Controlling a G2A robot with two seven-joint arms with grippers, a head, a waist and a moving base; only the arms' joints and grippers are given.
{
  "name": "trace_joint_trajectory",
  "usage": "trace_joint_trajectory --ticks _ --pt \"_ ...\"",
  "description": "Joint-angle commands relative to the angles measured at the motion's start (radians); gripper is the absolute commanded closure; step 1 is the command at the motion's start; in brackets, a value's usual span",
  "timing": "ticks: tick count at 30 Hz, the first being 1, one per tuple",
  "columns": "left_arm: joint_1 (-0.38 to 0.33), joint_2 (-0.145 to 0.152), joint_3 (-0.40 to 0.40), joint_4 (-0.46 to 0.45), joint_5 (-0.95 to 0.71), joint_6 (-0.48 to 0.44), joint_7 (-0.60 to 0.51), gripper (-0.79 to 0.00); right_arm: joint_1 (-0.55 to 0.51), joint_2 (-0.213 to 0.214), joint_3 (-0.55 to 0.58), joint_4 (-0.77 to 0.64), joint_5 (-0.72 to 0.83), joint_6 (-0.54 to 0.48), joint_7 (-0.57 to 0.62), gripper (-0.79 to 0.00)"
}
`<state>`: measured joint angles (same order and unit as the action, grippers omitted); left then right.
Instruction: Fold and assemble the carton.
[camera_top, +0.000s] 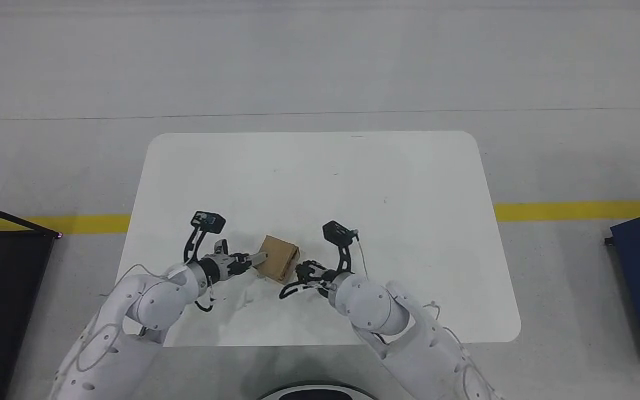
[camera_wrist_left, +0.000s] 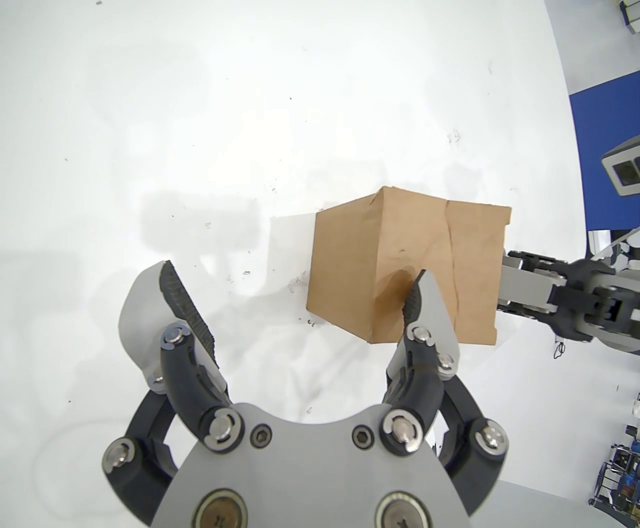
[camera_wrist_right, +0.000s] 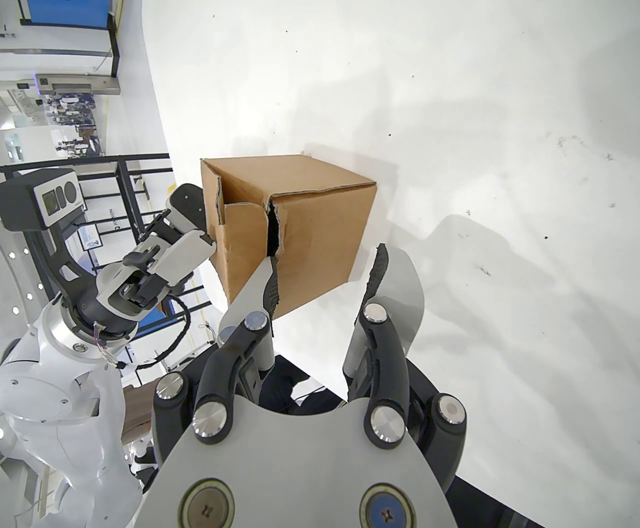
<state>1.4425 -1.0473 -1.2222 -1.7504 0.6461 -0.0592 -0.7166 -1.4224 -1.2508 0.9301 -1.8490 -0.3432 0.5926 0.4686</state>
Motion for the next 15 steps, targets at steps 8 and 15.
trace_joint_trajectory --ticks 8,15 --pt "-0.003 -0.002 0.003 -0.002 0.002 0.006 0.0 -0.785 -0.054 0.005 0.028 -0.045 0.006 -0.086 -0.056 -0.292" --pt "-0.002 -0.002 0.002 -0.001 0.002 0.008 -0.001 -0.785 -0.043 0.004 0.013 -0.028 -0.005 -0.14 -0.034 -0.305"
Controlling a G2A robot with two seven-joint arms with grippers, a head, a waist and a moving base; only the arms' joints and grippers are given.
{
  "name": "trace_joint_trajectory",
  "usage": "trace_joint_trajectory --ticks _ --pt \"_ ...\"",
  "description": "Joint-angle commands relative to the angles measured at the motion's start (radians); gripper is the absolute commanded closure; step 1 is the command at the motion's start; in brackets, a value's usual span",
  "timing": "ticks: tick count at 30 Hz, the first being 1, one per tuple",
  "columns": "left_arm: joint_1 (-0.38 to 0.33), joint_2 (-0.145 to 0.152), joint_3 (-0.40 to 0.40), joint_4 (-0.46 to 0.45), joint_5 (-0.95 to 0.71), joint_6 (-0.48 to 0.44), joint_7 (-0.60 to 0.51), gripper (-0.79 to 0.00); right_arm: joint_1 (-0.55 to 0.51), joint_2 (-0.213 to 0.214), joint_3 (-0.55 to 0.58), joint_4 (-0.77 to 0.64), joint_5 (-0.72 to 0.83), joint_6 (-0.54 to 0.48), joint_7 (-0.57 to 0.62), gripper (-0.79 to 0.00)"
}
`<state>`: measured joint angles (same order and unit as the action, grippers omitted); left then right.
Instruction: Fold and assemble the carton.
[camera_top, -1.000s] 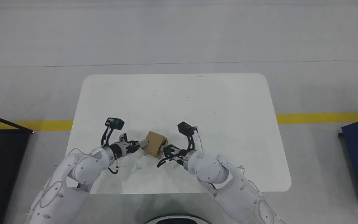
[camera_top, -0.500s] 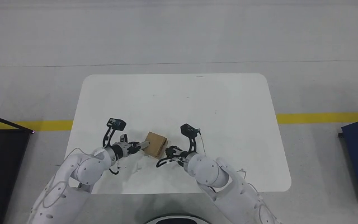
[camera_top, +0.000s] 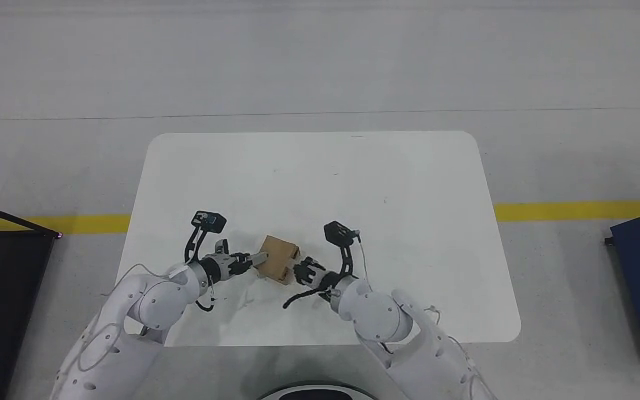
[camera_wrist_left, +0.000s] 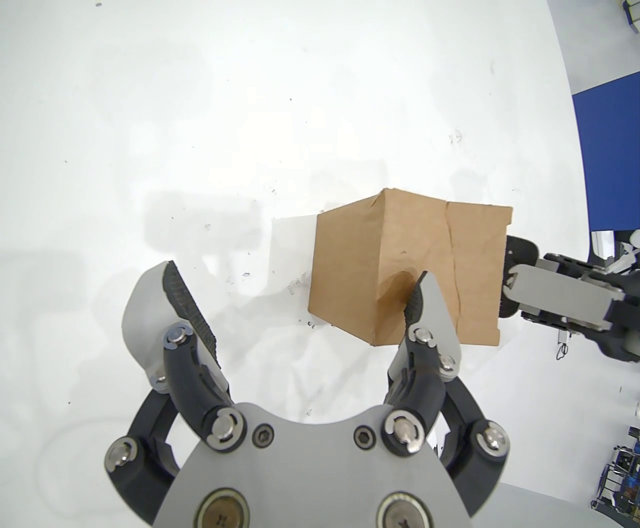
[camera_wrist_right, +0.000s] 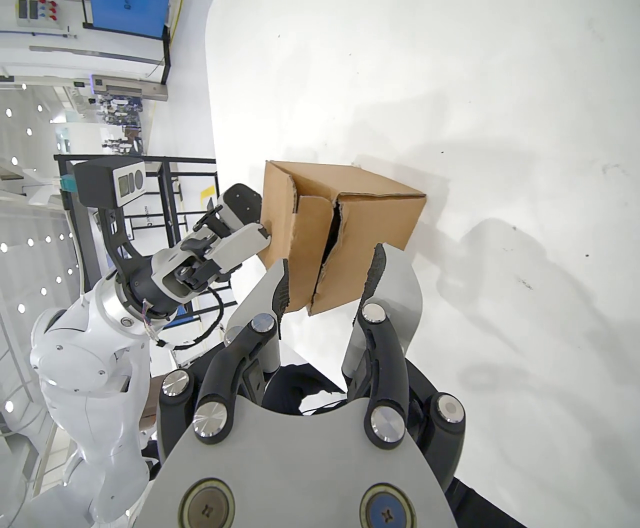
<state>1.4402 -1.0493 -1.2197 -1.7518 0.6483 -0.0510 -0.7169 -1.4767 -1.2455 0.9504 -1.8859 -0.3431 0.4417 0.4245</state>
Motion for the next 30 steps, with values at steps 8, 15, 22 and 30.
trace_joint_trajectory --ticks 8,15,22,30 --pt "-0.002 -0.001 0.0 0.002 0.0 -0.003 -0.004 -0.785 0.064 -0.015 -0.033 0.051 0.009 0.063 0.022 -0.299" --pt "-0.006 -0.002 0.004 0.006 -0.001 -0.007 -0.006 -0.785 0.038 -0.011 -0.004 0.046 0.02 0.06 0.017 -0.283" --pt "-0.008 -0.003 0.004 0.006 0.0 -0.005 -0.005 -0.785 0.055 -0.01 -0.003 0.06 0.019 0.088 0.07 -0.305" --pt "-0.004 -0.002 -0.001 0.006 -0.002 -0.005 -0.003 -0.785 0.082 -0.016 -0.006 0.076 0.037 0.077 0.072 -0.311"
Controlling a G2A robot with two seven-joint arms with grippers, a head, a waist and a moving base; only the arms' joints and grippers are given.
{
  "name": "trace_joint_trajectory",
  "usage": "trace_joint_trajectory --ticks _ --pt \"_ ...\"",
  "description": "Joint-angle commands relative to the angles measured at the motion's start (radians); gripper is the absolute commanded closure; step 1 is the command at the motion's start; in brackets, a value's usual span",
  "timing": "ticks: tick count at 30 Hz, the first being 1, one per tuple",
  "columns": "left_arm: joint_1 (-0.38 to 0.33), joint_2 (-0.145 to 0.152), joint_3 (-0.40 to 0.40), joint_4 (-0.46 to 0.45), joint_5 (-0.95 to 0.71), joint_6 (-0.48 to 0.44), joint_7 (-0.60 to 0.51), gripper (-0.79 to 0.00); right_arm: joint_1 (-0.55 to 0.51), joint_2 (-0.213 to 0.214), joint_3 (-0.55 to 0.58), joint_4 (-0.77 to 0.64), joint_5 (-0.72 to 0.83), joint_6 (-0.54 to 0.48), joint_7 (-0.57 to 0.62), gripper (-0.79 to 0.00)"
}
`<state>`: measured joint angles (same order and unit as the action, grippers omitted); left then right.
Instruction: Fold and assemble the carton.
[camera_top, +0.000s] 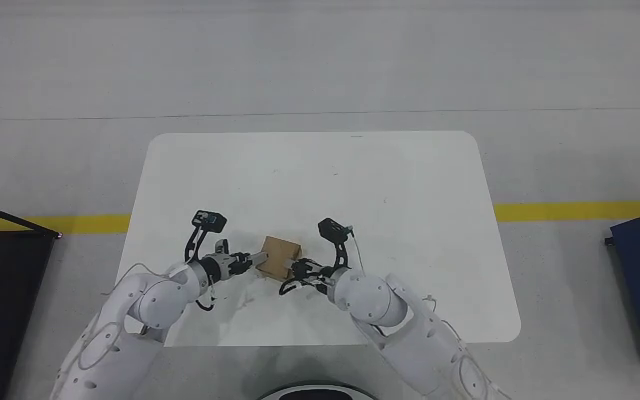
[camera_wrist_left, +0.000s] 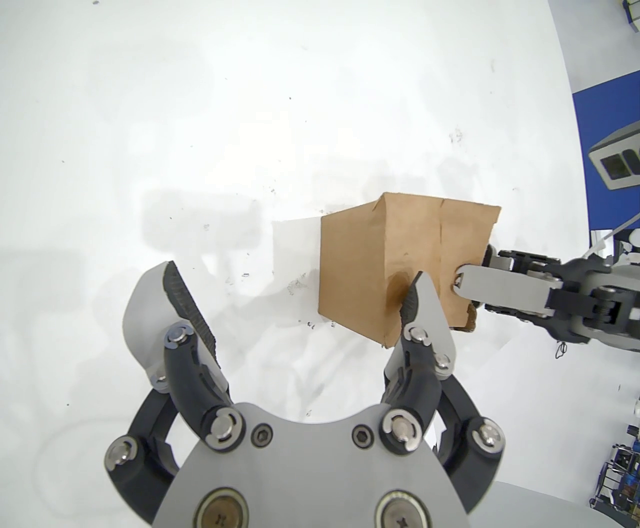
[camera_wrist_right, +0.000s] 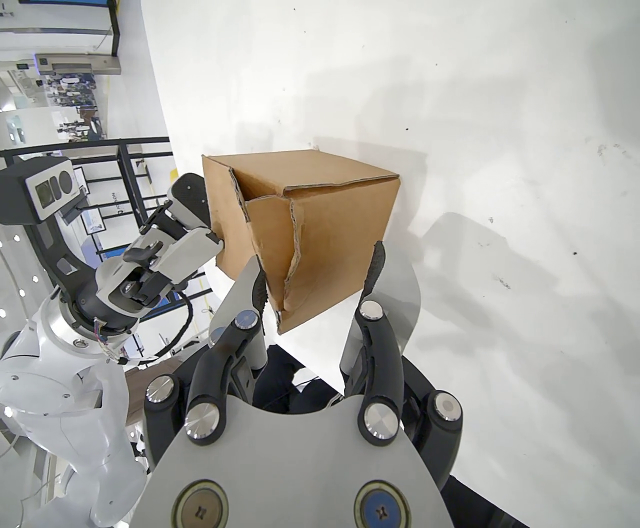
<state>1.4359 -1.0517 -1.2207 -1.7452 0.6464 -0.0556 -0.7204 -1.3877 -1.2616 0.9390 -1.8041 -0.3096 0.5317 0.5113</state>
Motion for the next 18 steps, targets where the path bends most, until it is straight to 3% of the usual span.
trace_joint_trajectory --ticks 1,18 --pt "0.001 0.0 -0.001 0.0 0.0 -0.001 0.0 -0.785 -0.016 0.001 0.009 -0.012 0.006 -0.024 -0.025 -0.311" --pt "0.003 -0.001 -0.004 -0.007 -0.01 -0.003 0.001 -0.785 -0.095 0.012 0.062 -0.053 0.026 -0.131 -0.064 -0.32"
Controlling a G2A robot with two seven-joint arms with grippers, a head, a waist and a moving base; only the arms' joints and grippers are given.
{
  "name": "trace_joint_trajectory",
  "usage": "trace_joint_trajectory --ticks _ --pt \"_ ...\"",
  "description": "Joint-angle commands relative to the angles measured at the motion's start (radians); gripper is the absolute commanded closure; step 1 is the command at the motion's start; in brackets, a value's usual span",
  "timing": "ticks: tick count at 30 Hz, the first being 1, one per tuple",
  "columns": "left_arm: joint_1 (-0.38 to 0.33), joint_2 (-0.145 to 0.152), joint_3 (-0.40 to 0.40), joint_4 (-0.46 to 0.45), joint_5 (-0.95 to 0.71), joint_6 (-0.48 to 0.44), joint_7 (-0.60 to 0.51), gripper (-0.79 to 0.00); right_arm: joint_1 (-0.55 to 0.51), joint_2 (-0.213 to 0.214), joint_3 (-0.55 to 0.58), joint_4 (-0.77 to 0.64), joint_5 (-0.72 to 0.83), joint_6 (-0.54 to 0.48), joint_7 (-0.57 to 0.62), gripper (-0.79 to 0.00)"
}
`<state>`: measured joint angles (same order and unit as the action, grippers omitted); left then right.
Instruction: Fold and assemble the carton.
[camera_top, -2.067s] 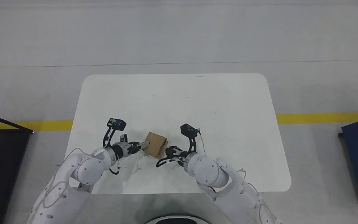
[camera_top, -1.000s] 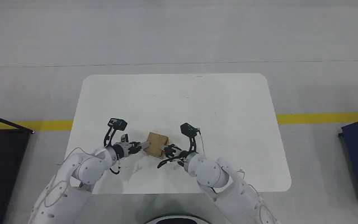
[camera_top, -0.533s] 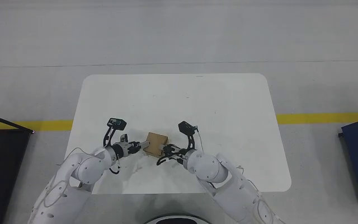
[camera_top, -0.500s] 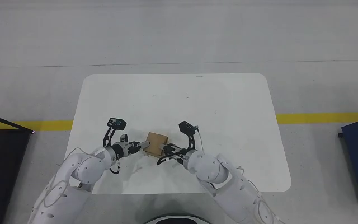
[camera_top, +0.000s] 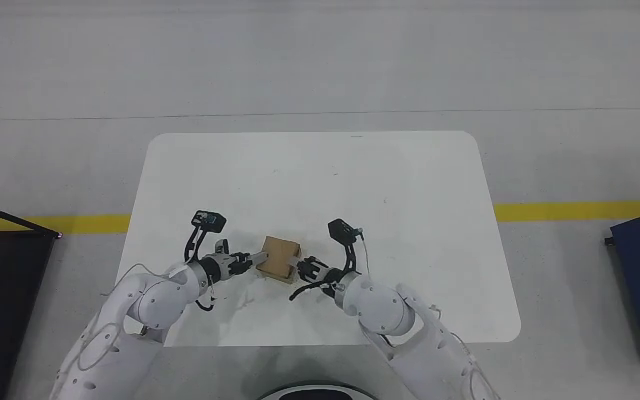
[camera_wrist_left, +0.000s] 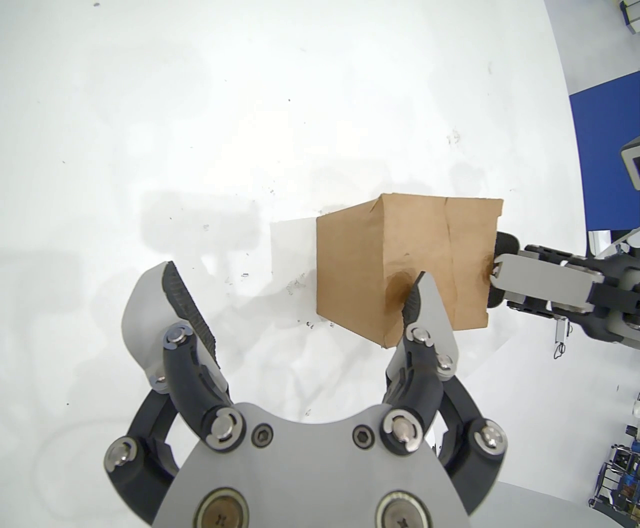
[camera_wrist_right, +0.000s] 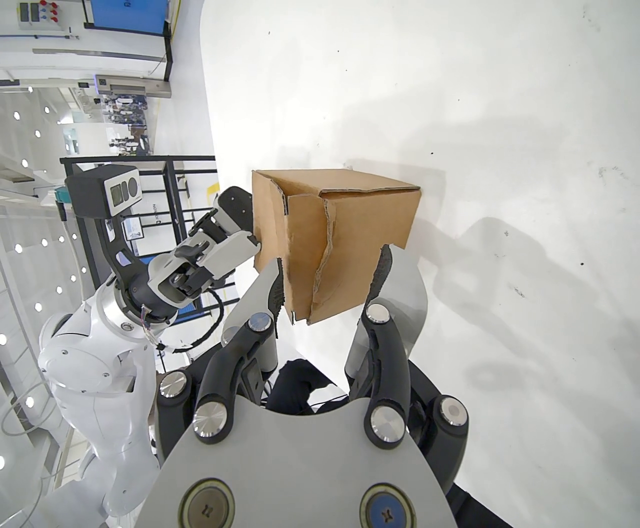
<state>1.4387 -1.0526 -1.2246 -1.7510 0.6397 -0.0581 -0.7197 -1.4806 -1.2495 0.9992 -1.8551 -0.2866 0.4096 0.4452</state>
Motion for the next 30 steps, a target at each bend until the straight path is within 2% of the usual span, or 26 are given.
trace_joint_trajectory --ticks 1,9,16,23,27,30 --pt "0.001 0.0 -0.001 -0.002 -0.009 0.0 0.001 -0.785 -0.005 0.001 0.003 -0.002 0.004 -0.021 0.008 -0.32" --pt "-0.005 -0.003 -0.001 0.004 -0.058 0.011 -0.009 -0.785 -0.005 0.005 0.026 0.024 0.038 -0.088 0.033 -0.32" --pt "-0.021 -0.009 0.024 0.025 -0.052 0.029 -0.007 -0.785 0.049 -0.002 0.022 0.084 0.079 -0.083 0.051 -0.314" --pt "-0.03 -0.011 0.036 0.04 -0.045 0.026 -0.007 -0.785 0.068 -0.006 0.043 0.11 0.127 -0.086 0.021 -0.308" --pt "-0.031 -0.011 0.036 0.04 -0.043 0.024 -0.009 -0.785 0.087 -0.009 0.051 0.139 0.156 -0.036 0.024 -0.283" --pt "-0.031 -0.011 0.035 0.039 -0.041 0.023 -0.008 -0.785 0.092 -0.01 0.045 0.142 0.156 -0.038 0.024 -0.271"
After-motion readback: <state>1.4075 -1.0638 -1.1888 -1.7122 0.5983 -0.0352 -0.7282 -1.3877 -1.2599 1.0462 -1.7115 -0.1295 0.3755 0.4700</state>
